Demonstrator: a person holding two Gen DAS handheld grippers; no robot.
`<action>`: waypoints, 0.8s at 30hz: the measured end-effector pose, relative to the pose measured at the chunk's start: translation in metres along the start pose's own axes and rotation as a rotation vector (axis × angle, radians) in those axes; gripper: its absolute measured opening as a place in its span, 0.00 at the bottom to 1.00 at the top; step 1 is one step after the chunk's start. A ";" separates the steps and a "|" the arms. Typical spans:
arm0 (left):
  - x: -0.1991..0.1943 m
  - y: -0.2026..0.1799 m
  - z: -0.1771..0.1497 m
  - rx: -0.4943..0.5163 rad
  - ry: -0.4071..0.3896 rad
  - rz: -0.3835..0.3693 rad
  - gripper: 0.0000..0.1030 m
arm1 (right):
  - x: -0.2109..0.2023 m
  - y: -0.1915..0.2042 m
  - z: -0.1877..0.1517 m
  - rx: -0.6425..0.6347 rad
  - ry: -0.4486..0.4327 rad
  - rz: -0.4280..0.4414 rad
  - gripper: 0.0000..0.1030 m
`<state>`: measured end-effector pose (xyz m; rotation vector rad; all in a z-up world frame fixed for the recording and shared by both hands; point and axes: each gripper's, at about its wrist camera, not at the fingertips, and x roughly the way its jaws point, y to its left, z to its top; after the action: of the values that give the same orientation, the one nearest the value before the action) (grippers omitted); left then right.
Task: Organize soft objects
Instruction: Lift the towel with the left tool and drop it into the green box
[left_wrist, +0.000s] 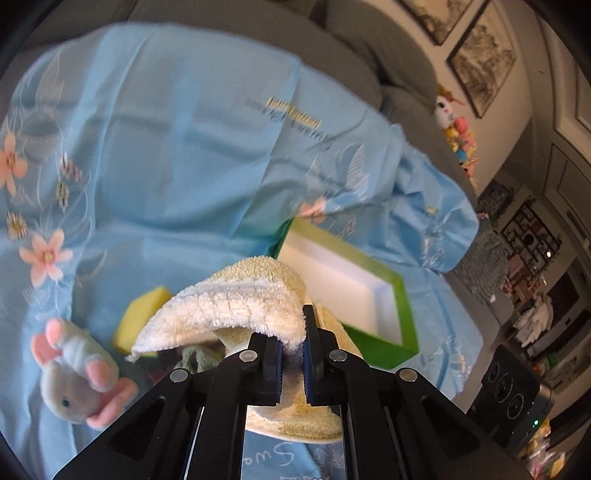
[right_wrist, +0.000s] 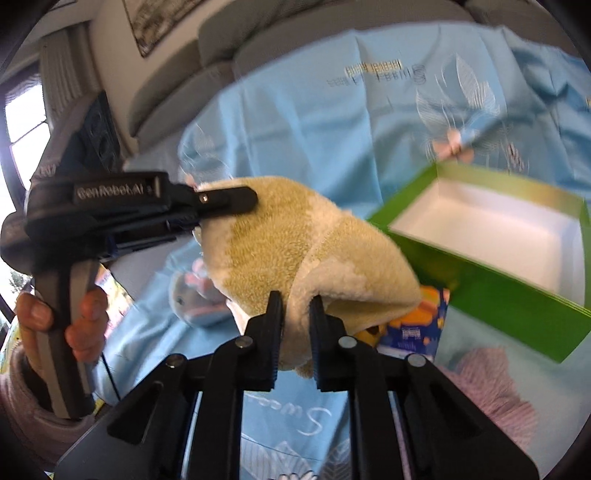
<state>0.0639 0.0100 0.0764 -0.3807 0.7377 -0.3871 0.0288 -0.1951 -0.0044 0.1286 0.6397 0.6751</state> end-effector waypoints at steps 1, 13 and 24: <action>-0.007 -0.006 0.004 0.016 -0.014 -0.001 0.07 | -0.006 0.003 0.004 -0.007 -0.016 0.005 0.13; 0.025 -0.072 0.054 0.130 0.016 -0.029 0.07 | -0.048 -0.017 0.057 -0.054 -0.167 -0.105 0.13; 0.152 -0.105 0.066 0.144 0.195 -0.019 0.07 | -0.041 -0.111 0.069 0.041 -0.132 -0.267 0.13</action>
<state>0.1916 -0.1380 0.0832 -0.2159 0.8903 -0.4976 0.1055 -0.3005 0.0374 0.1225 0.5321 0.3930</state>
